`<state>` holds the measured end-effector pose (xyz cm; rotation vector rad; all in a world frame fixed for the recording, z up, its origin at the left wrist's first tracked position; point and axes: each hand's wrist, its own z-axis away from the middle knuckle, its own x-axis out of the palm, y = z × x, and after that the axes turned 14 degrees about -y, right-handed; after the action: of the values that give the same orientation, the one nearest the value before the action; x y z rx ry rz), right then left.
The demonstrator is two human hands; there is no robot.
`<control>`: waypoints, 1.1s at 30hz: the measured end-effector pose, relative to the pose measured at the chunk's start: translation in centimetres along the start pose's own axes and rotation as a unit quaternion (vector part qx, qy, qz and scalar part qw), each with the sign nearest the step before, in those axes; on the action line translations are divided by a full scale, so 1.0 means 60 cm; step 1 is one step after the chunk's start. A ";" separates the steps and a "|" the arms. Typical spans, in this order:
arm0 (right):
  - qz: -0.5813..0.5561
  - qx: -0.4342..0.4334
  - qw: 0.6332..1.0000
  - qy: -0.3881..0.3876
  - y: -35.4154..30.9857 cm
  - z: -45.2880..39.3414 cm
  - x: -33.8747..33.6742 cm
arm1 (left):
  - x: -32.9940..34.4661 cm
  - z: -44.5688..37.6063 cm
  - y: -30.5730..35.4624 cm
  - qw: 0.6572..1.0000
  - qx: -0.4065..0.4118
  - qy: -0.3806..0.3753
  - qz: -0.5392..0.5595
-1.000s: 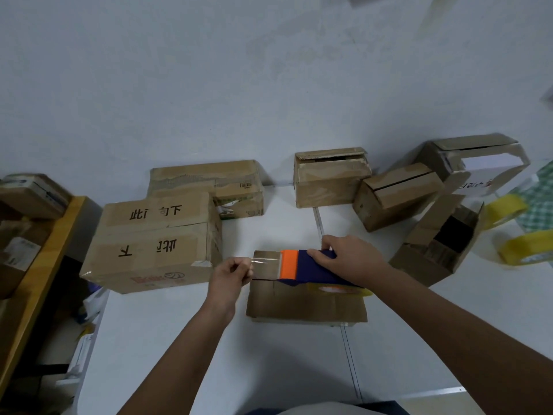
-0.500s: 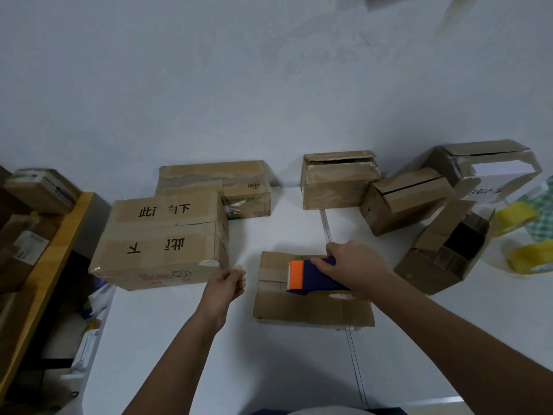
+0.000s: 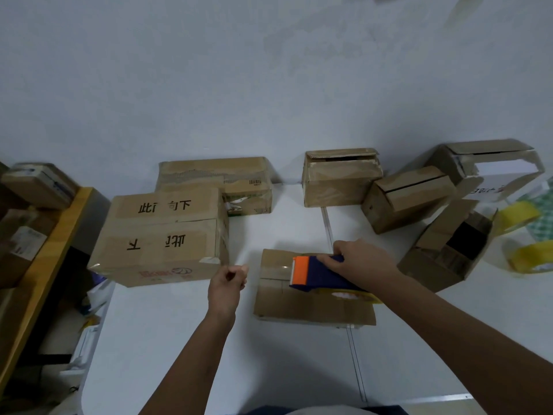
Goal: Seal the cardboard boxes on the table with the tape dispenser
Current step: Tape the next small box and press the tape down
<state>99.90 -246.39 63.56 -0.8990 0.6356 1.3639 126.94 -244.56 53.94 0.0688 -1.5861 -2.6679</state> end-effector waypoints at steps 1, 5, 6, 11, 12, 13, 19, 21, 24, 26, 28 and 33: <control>0.005 0.003 1.000 0.000 -0.005 -0.001 0.000 | -0.002 -0.003 -0.001 1.000 0.004 -0.003 -0.002; 0.039 0.021 0.999 0.026 -0.026 -0.009 0.006 | -0.006 -0.010 -0.007 1.000 0.005 -0.010 -0.016; 0.043 0.025 0.998 0.031 -0.030 -0.010 0.008 | -0.006 -0.011 -0.008 1.000 0.004 -0.012 -0.017; 0.065 0.039 0.997 0.034 -0.047 -0.020 0.009 | -0.011 -0.012 -0.025 1.000 -0.002 -0.015 -0.006; 0.070 0.040 0.996 0.036 -0.051 -0.021 0.010 | -0.012 -0.012 -0.029 1.000 -0.005 -0.017 -0.001; 0.074 0.040 0.996 0.038 -0.054 -0.022 0.012 | -0.013 -0.012 -0.031 1.000 -0.010 -0.021 0.004; 0.070 0.041 0.996 0.042 -0.057 -0.020 0.017 | -0.005 -0.016 -0.040 0.998 -0.043 -0.047 0.012; 0.062 0.039 0.996 0.043 -0.056 -0.017 0.020 | 0.009 -0.016 -0.044 0.997 -0.059 -0.055 0.013; 0.061 0.044 0.996 0.051 -0.056 -0.011 0.023 | 0.032 -0.016 -0.049 0.992 -0.095 -0.075 0.020; 0.059 0.045 0.996 0.051 -0.056 -0.009 0.026 | 0.037 -0.018 -0.050 0.991 -0.113 -0.075 0.000; 0.057 0.042 0.996 0.055 -0.058 -0.007 0.027 | 0.037 -0.022 -0.047 0.987 -0.124 -0.078 -0.065; 0.054 0.040 0.996 0.050 -0.060 -0.002 0.022 | 0.036 -0.028 -0.027 0.960 -0.160 -0.089 -0.212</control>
<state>103.60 -245.66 63.04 -0.8840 0.8204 1.3862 124.89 -245.39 51.66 0.1840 -1.2727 -3.3163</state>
